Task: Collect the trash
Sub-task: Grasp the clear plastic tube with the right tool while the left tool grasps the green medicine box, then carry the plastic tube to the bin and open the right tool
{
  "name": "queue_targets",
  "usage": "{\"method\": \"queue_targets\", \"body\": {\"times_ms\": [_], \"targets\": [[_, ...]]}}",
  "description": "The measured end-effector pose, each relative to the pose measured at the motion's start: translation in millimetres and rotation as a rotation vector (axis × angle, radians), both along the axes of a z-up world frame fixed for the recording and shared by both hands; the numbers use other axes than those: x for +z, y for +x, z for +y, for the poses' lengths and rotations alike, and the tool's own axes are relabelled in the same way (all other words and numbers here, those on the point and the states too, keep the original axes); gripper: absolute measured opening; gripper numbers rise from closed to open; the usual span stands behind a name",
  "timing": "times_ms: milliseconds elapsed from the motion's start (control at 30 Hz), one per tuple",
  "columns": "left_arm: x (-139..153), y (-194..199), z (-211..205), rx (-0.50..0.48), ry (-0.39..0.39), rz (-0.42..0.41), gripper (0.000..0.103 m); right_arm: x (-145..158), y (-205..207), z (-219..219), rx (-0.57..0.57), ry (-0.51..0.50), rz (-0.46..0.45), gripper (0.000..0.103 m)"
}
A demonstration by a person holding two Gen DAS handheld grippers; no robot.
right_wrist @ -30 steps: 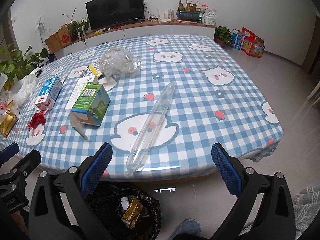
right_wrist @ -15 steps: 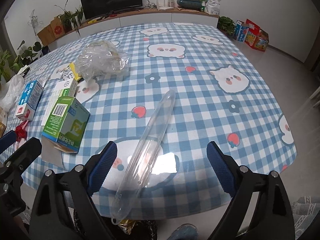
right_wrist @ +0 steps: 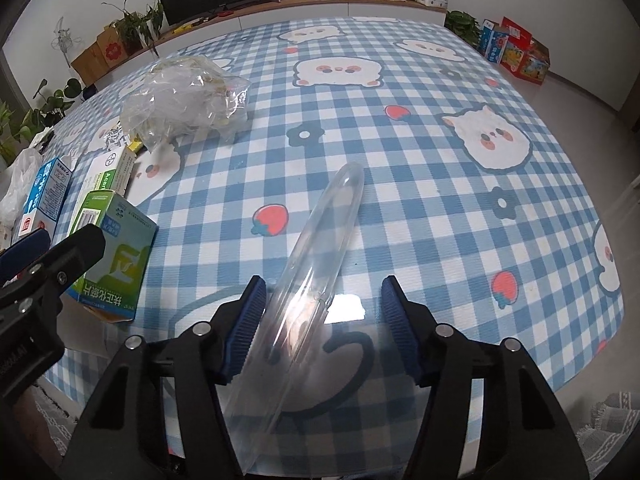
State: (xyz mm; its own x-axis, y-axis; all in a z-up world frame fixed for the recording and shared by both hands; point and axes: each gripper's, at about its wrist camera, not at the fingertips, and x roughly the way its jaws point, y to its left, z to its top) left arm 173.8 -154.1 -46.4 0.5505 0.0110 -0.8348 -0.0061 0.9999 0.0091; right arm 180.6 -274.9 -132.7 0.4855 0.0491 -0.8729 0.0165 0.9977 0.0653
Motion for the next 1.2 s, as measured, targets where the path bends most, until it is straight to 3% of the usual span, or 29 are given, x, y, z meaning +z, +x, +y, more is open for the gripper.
{"method": "queue_targets", "body": {"times_ms": [233, 433, 1200], "targets": [[-10, 9, -6, -0.005, 0.008, 0.019, 0.069, 1, 2, -3, 0.004, 0.015, -0.009, 0.03], [-15, 13, -9, -0.014, 0.007, 0.025, 0.05, 1, 1, -5, 0.005, 0.023, -0.006, 0.027], [-6, -4, 0, -0.022, -0.013, 0.015, 0.047, 20, -10, -5, 0.001, -0.009, -0.036, 0.026]]}}
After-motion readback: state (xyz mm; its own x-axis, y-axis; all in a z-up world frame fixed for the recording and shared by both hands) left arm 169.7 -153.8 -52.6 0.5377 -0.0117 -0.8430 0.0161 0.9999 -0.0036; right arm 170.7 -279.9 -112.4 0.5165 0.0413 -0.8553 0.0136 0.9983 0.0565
